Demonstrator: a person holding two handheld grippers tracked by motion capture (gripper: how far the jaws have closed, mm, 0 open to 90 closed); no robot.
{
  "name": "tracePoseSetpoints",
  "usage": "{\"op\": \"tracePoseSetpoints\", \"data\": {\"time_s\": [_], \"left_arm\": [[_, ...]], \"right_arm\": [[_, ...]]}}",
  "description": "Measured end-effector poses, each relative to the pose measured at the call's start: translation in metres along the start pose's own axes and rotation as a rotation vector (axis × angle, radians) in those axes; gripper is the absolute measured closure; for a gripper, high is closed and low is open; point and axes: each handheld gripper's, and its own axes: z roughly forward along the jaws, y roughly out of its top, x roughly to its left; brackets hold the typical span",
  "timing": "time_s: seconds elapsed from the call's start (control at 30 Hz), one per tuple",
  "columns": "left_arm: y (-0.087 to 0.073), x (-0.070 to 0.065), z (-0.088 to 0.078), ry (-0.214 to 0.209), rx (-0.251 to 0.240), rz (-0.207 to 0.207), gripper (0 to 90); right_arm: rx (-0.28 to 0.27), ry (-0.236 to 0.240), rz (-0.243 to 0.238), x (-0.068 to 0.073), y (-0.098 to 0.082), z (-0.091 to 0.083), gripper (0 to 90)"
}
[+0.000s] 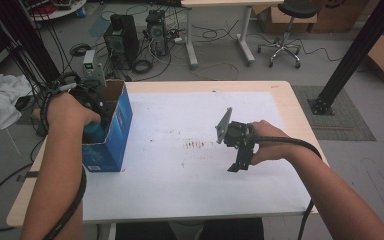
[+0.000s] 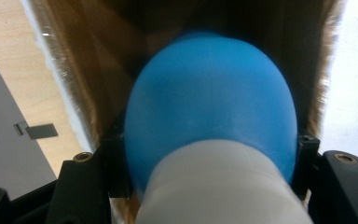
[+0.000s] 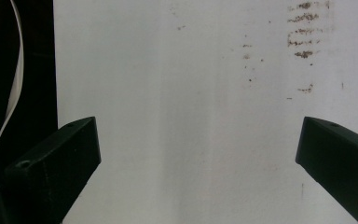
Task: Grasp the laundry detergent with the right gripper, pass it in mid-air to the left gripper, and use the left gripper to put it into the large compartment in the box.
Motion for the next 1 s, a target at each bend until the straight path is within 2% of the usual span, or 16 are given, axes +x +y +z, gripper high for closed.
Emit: {"op": "tracePoseSetpoints", "data": {"time_s": [0.17, 0.2, 0.23, 0.3, 0.33, 0.53, 0.87, 1.0], "left_arm": [[0.000, 0.001, 0.014, 0.013, 0.002, 0.003, 37.7], [0.000, 0.002, 0.019, 0.009, 0.010, 0.004, 37.8], [0.000, 0.002, 0.019, 0.003, -0.002, 0.005, 37.7], [-0.002, 0.003, 0.019, -0.002, -0.031, 0.001, 37.7], [-0.002, 0.002, 0.020, -0.001, -0.021, 0.003, 37.7], [-0.003, 0.002, 0.020, -0.003, -0.056, 0.017, 37.4], [-0.004, 0.001, 0.019, 0.010, -0.058, 0.033, 37.0], [-0.004, 0.001, 0.018, 0.017, -0.075, 0.031, 34.8]], "right_arm": [[-0.004, 0.000, 0.000, 0.000, 0.000, 0.000, 0.0], [-0.003, -0.001, -0.001, 0.000, 0.000, 0.000, 0.0], [-0.003, 0.000, 0.000, 0.000, -0.001, 0.000, 0.0], [-0.003, 0.002, 0.005, 0.000, -0.001, 0.000, 0.0], [-0.004, 0.003, 0.004, 0.000, -0.001, 0.001, 0.0], [-0.004, 0.005, 0.009, 0.000, -0.002, 0.003, 0.0], [-0.008, 0.007, 0.005, -0.001, 0.000, 0.004, 0.0], [-0.012, 0.008, 0.005, -0.001, 0.000, 0.005, 0.0]]}}
